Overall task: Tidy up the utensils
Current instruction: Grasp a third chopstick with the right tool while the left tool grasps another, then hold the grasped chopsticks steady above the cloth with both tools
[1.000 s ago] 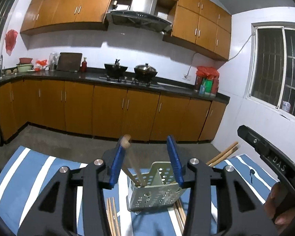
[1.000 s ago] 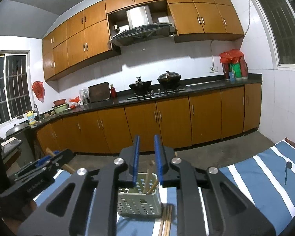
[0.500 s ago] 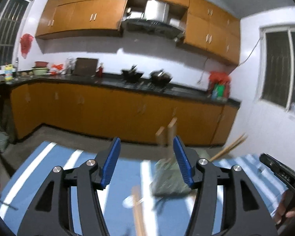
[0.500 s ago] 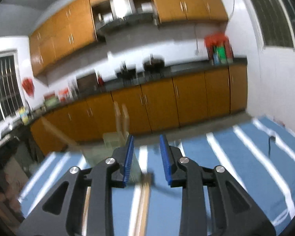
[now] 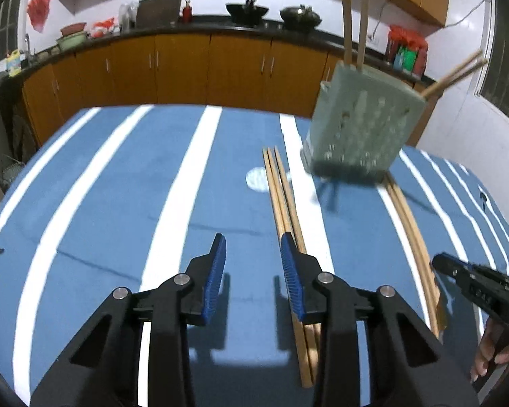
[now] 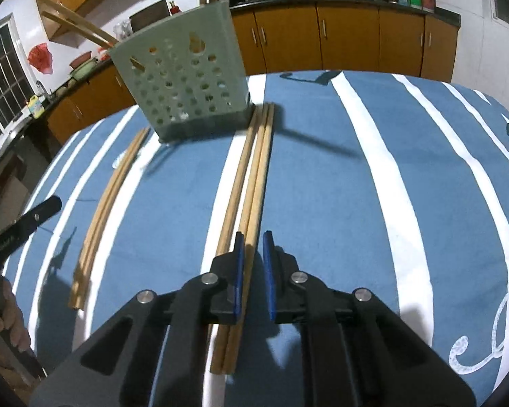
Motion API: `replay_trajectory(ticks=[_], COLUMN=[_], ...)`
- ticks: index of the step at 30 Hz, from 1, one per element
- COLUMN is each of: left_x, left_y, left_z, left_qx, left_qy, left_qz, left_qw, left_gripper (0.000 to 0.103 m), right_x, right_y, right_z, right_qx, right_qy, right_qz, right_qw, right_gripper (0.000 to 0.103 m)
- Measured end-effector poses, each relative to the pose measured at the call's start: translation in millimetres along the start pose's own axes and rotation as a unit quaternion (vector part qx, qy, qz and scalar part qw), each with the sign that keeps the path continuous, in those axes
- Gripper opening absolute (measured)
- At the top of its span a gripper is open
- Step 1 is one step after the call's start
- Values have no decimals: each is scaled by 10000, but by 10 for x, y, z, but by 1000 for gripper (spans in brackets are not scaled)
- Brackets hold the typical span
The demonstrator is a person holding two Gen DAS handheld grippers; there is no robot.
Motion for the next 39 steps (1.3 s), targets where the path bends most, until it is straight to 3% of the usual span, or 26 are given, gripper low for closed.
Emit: replay_trajectory(ticks=[5,15,25,35,39], left_x=[-137,-324,-415,-156,-122], left_y=[18,101,191,-115,-204], left_z=[61,145,206,319,314], left_qx=[-13,-162,-21,419,395], left_qy=[-192,-506,-585,-452,-432], left_qz=[41,136,436,198,95], left_qw=[9998,9985,9973,9979,9982], left_gripper=[33,20,12,8,8], right_x=[6,-20,-52,-24,-21], right_y=[-7,304,357,436,490], right_z=[-5,-3,-22,-5,-1], right_qx=[17,-487,-478,-614,-651], right_qy=[-10,-74,-66,-33,-14], right_qz=[-39,204,249,287,319], right_qw=[10000,9986,9985,9977,9974], right_gripper=[12,8,11,8,8])
Point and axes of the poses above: each gripper's, at about its wrist camera, not at the fingertips, and z roughly the way its jaws point, y to its right, x to its top, the point moved 10 cm from there along z, roughly the way its jaws point, and after that the axes turned 14 degrees about -z, right-handed, at the moved point
